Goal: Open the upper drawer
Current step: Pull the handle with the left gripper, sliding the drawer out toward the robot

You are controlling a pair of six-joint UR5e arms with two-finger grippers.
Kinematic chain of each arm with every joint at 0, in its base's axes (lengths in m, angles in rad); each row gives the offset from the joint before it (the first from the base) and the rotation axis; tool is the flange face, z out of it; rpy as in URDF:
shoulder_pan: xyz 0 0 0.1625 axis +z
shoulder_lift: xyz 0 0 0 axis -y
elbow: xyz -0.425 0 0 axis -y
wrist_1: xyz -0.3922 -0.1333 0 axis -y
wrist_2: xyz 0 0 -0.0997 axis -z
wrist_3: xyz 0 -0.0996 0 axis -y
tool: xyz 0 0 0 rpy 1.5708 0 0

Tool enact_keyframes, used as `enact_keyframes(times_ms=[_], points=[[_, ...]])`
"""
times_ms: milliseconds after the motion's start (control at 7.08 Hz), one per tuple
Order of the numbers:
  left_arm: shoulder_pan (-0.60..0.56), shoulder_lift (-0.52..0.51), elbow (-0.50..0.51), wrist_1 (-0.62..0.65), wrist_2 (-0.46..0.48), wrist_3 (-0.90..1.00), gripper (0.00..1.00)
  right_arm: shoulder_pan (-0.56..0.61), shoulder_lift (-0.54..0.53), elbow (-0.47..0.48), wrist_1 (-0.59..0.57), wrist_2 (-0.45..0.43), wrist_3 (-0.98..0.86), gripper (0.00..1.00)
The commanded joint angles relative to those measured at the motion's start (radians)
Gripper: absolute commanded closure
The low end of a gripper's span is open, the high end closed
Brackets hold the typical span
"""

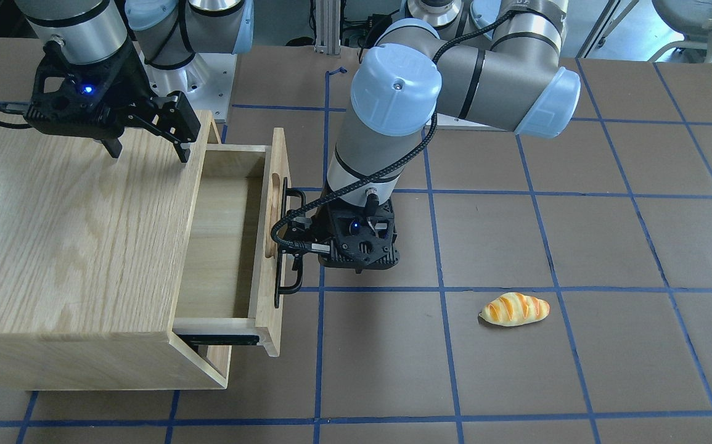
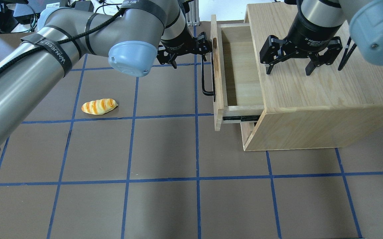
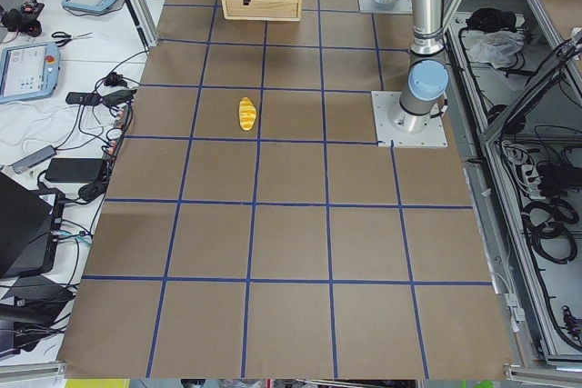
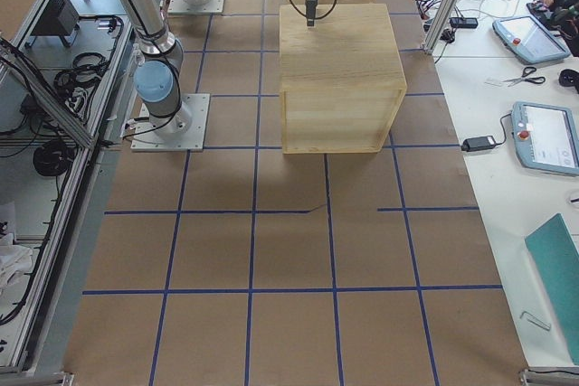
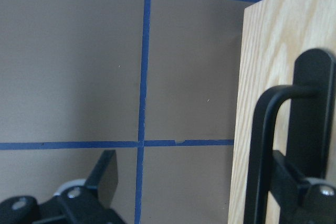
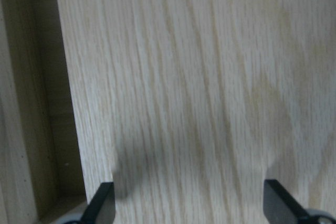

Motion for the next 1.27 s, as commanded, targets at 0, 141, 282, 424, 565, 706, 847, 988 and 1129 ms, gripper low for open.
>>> enact_keyframes(times_ms=[0,141,282,424,565,706,847,988,1129], points=[[0.023,0.011,0.0,-0.023,0.002,0.035,0.0,0.0,0.0,0.0,0.0,-0.001,0.0,0.0],[0.03,0.014,0.0,-0.032,0.003,0.059,0.0,0.0,0.0,0.0,0.0,-0.001,0.0,0.0],[0.04,0.016,0.0,-0.035,0.003,0.062,0.0,0.0,0.0,0.0,0.0,0.001,0.0,0.0],[0.049,0.017,0.0,-0.038,0.003,0.065,0.0,0.0,0.0,0.0,0.0,0.001,0.0,0.0],[0.056,0.022,0.0,-0.043,0.003,0.084,0.0,0.0,0.0,0.0,0.0,-0.001,0.0,0.0],[0.062,0.025,0.0,-0.06,0.003,0.099,0.0,0.0,0.0,0.0,0.0,-0.001,0.0,0.0],[0.068,0.028,0.0,-0.063,0.003,0.101,0.0,0.0,0.0,0.0,0.0,0.001,0.0,0.0],[0.071,0.031,0.0,-0.066,0.003,0.102,0.0,0.0,0.0,0.0,0.0,0.001,0.0,0.0],[0.077,0.032,-0.002,-0.072,0.003,0.113,0.0,0.0,0.0,0.0,0.0,-0.001,0.0,0.0]])
